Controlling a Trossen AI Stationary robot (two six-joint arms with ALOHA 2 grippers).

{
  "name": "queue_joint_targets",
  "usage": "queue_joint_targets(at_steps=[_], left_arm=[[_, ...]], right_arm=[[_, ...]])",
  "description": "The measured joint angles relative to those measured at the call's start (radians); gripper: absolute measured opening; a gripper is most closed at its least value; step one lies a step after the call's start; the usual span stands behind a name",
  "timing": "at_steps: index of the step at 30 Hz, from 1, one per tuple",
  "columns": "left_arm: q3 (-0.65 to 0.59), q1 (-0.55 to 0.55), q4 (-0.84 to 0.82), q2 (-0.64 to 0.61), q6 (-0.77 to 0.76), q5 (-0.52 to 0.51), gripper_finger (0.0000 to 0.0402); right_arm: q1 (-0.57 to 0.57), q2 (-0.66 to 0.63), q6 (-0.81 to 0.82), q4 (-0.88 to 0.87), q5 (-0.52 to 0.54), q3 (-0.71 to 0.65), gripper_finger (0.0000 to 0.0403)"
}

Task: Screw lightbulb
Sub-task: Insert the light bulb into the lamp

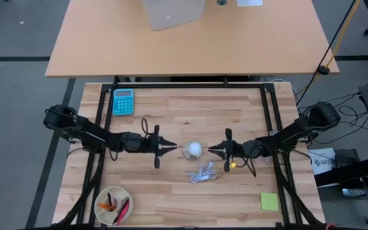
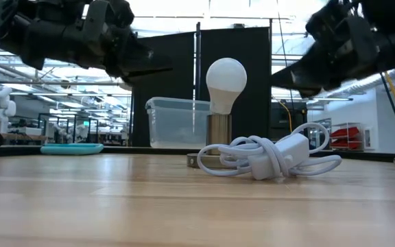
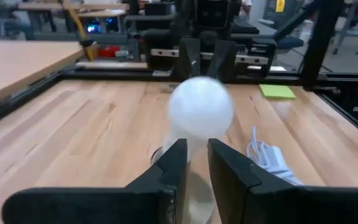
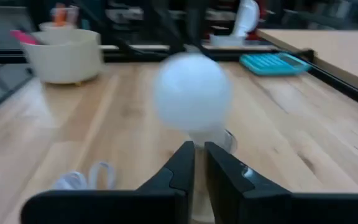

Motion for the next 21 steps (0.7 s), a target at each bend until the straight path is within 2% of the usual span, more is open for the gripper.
queue_joint_targets(at_steps=[3, 7, 21], left_arm=[[0.05, -0.013, 0.0, 0.047, 0.051, 0.0, 0.0062], [0.1, 0.005, 0.001, 0.091, 0.08, 0.0, 0.0046], [0.113, 0.072, 0.016, 0.097, 0.026, 0.013, 0.0041]], right_arm=[[0.011, 0.0, -0.024, -0.021, -0.023, 0.033, 0.0005], [0.021, 0.0, -0.049, -0.031, -0.039, 0.049, 0.0005], [0.004, 0.046, -0.09, -0.19, -0.084, 0.18, 0.0]])
